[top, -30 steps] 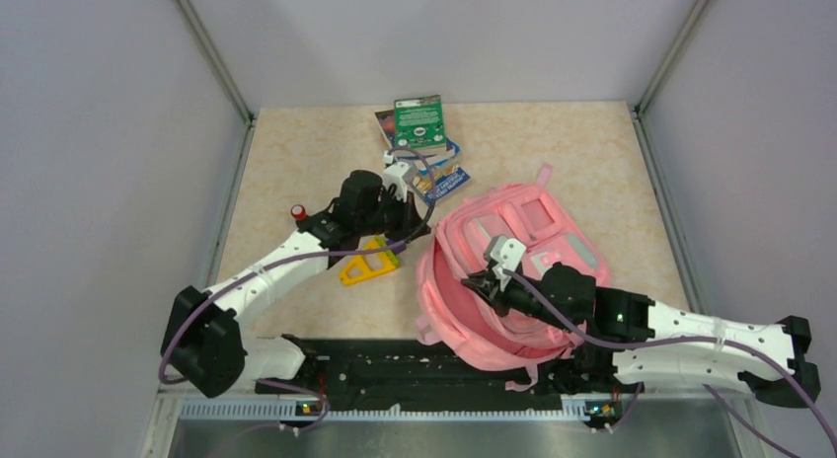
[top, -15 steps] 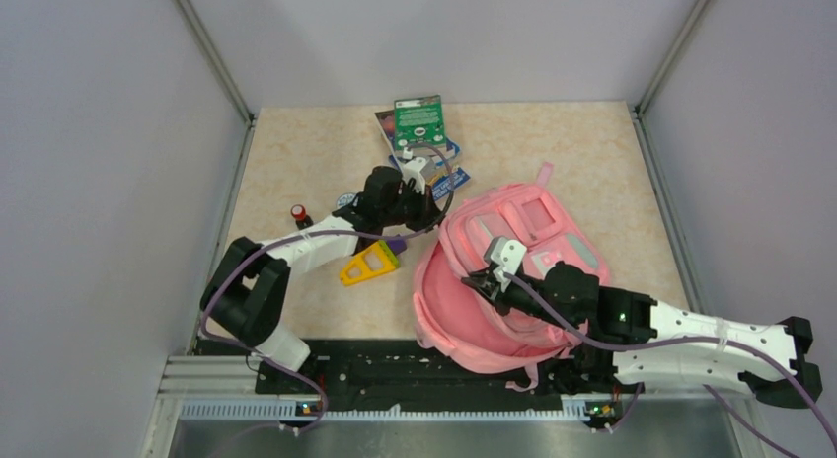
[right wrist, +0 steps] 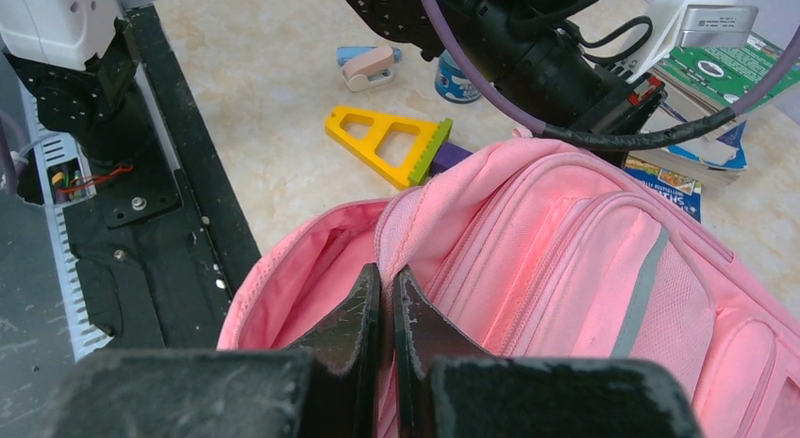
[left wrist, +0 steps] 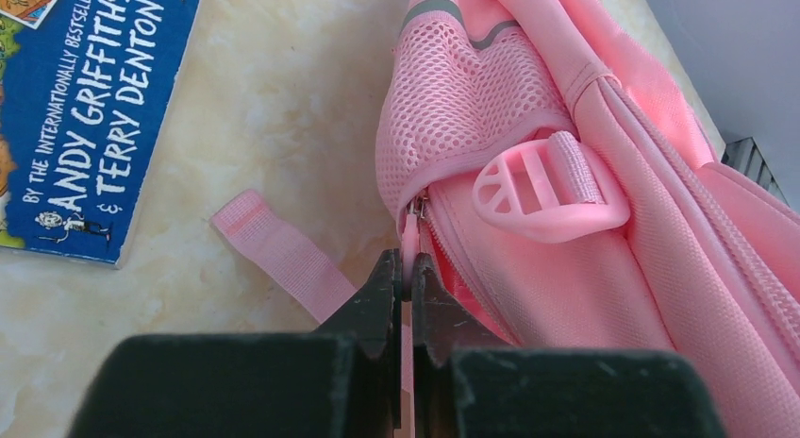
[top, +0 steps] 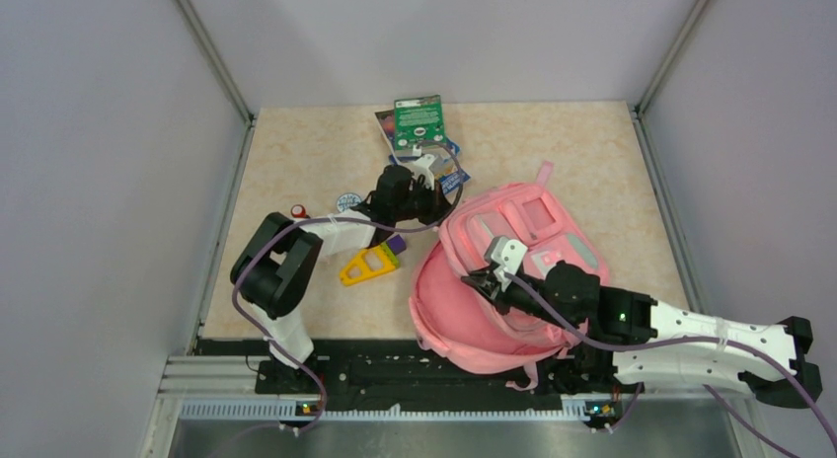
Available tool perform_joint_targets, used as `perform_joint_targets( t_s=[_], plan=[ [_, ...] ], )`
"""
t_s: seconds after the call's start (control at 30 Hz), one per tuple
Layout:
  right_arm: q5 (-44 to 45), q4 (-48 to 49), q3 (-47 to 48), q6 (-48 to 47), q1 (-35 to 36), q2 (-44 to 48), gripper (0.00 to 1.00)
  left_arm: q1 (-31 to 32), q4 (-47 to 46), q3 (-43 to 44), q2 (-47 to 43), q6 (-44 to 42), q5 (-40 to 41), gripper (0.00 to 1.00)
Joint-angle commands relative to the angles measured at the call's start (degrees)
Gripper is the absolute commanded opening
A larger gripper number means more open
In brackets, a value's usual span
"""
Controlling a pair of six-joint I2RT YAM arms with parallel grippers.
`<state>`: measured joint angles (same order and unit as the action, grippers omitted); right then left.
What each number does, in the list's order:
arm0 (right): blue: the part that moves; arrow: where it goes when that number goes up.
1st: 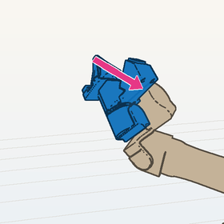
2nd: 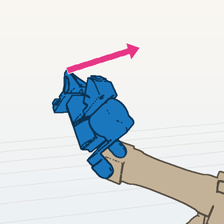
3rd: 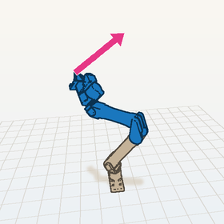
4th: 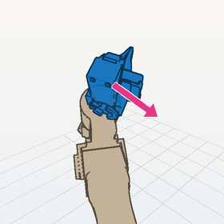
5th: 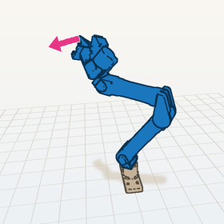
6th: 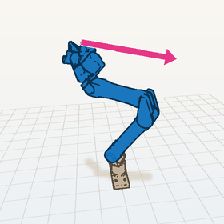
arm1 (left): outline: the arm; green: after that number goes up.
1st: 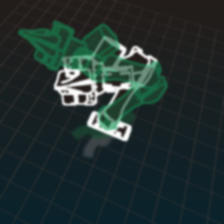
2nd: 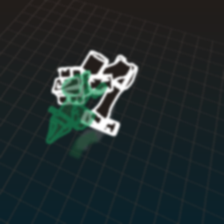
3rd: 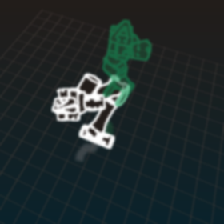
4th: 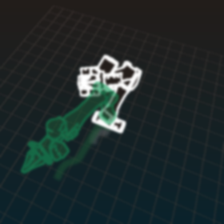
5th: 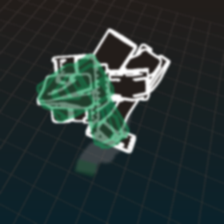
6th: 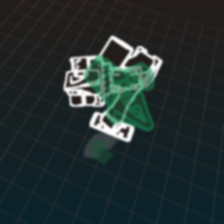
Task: Pack the student bag
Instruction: Unzip the student bag at the center of the board, then pick up the book from the center of the board.
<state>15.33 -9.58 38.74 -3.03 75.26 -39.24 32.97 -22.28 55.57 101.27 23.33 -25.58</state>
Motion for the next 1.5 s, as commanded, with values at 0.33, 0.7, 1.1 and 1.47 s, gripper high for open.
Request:
perform_joint_targets(
  t_s=[0.33, 0.7, 1.1, 1.47],
  plan=[
    [18.3, 8.5, 3.6, 1.7, 0.5, 1.3, 0.0, -0.9, -5.5, -1.1, -6.8, -4.3, 7.4, 0.49],
    [38.1, 2.3, 3.7, 8.2, -5.3, -1.8, 0.0, -0.9, -4.7, -15.3, -26.1, -9.4, 17.7, 0.83],
    [26.8, 6.6, 3.8, 9.0, -20.9, -1.4, 0.0, -2.9, 13.4, -11.6, -37.4, 6.3, 26.1, 0.94],
    [21.3, 6.6, 4.9, 10.4, -20.9, -0.6, 0.0, -14.0, 6.8, -2.9, -21.8, 16.9, 12.5, 0.93]
  ],
)
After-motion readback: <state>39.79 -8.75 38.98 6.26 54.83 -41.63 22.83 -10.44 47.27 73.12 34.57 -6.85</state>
